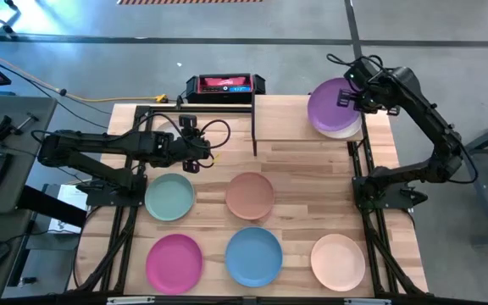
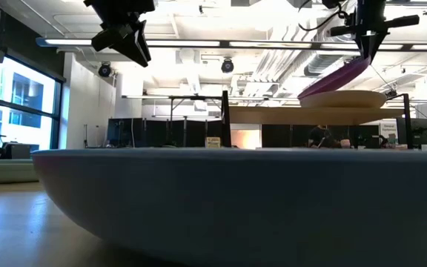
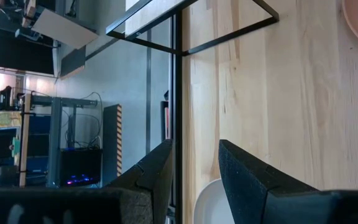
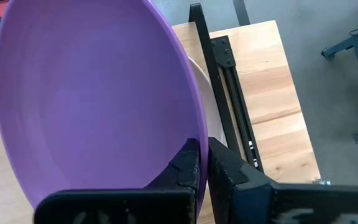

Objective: Place and stack plates onto a shelf
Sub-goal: Stack the purple plate on top of the white plate on the shelf

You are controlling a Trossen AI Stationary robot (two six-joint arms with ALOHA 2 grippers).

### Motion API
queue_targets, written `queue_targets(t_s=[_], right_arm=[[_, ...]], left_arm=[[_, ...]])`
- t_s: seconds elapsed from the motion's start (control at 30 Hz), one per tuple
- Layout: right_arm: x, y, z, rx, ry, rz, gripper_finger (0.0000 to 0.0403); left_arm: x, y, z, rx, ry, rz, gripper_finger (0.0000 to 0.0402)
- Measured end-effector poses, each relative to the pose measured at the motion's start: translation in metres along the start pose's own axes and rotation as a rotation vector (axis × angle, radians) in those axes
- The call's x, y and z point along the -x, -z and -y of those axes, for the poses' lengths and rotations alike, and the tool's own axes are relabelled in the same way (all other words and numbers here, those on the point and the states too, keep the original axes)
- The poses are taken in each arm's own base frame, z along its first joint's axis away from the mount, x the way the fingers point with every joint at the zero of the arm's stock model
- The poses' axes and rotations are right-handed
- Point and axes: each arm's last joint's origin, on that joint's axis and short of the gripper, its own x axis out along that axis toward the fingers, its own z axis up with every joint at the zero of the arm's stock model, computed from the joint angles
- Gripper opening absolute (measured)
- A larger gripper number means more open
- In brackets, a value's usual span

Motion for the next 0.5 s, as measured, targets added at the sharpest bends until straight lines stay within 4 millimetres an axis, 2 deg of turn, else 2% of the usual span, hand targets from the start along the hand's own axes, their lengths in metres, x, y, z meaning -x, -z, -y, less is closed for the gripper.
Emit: queue_targets(t_s=[0.5], right_arm=[[-0.0047,-0.0042,0.0014,0.037,-0.024,-0.058,0.0]], left_arm=[[0.0,0.0,0.0,0.0,0.0,0.0,0.012]])
